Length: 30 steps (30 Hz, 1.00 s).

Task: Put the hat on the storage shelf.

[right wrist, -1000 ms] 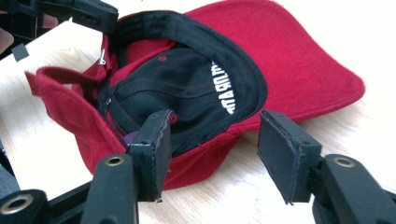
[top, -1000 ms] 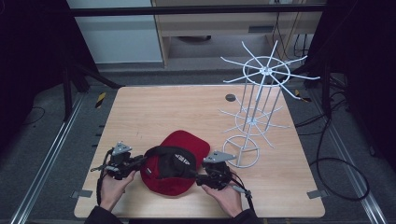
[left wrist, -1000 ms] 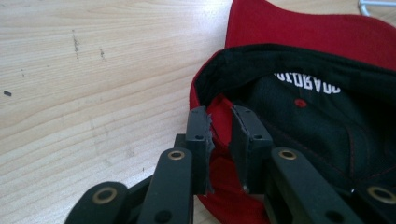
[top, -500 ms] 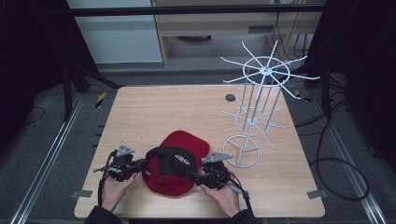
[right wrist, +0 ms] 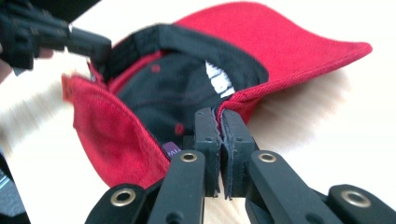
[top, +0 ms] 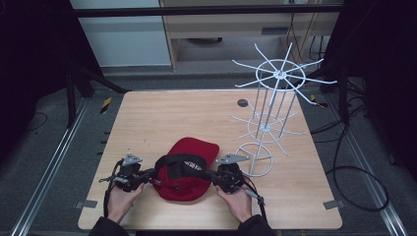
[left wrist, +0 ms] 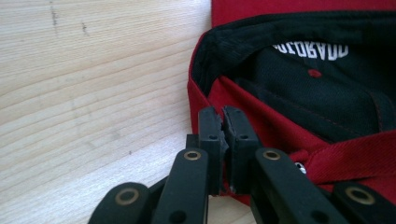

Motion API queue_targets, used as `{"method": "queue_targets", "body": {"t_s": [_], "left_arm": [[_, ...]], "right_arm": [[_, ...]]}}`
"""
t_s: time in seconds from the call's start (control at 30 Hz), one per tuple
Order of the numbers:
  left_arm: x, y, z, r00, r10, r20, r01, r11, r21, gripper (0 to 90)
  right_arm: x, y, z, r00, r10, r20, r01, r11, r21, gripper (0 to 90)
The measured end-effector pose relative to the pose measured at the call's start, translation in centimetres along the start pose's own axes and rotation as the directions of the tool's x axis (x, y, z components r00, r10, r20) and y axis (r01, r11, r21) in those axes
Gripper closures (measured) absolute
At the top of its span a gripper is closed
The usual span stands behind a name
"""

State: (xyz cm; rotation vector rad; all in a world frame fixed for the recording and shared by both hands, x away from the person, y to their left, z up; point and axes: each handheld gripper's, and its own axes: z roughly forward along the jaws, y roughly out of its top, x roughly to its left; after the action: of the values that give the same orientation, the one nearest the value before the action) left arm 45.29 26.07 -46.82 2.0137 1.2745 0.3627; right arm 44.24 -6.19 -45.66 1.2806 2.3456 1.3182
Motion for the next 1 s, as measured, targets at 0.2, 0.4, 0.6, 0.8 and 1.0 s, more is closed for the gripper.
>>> {"method": "queue_targets", "body": {"t_s": [0.2,0.4,0.6,0.8,1.0], "left_arm": [[0.0,0.2,-0.6,0.9997,-0.001,0.024,0.002,0.9986,-0.053,78.9],[-1.1,1.0,-2.5,0.9973,0.024,0.069,-0.012,0.9860,-0.167,63.5],[-4.1,2.3,-4.5,0.9838,0.110,0.141,-0.077,0.9720,-0.222,55.2],[-7.4,3.1,-4.5,0.9618,0.202,0.184,-0.163,0.9640,-0.211,49.4],[-9.4,3.3,-3.5,0.9437,0.256,0.210,-0.227,0.9618,-0.154,44.9]], "right_arm": [[0.2,1.3,-0.5,0.9998,-0.019,-0.008,0.018,0.999,-0.051,87.4],[0.2,1.7,-0.6,0.9997,-0.019,-0.013,0.018,0.998,-0.056,87.4],[0.3,1.9,-0.7,0.9997,-0.023,-0.012,0.023,0.998,-0.063,87.4],[0.3,2.0,-0.6,0.9997,-0.024,-0.006,0.023,0.997,-0.070,87.4],[0.4,2.1,-0.7,0.9997,-0.024,-0.006,0.024,0.997,-0.077,87.4]]}}
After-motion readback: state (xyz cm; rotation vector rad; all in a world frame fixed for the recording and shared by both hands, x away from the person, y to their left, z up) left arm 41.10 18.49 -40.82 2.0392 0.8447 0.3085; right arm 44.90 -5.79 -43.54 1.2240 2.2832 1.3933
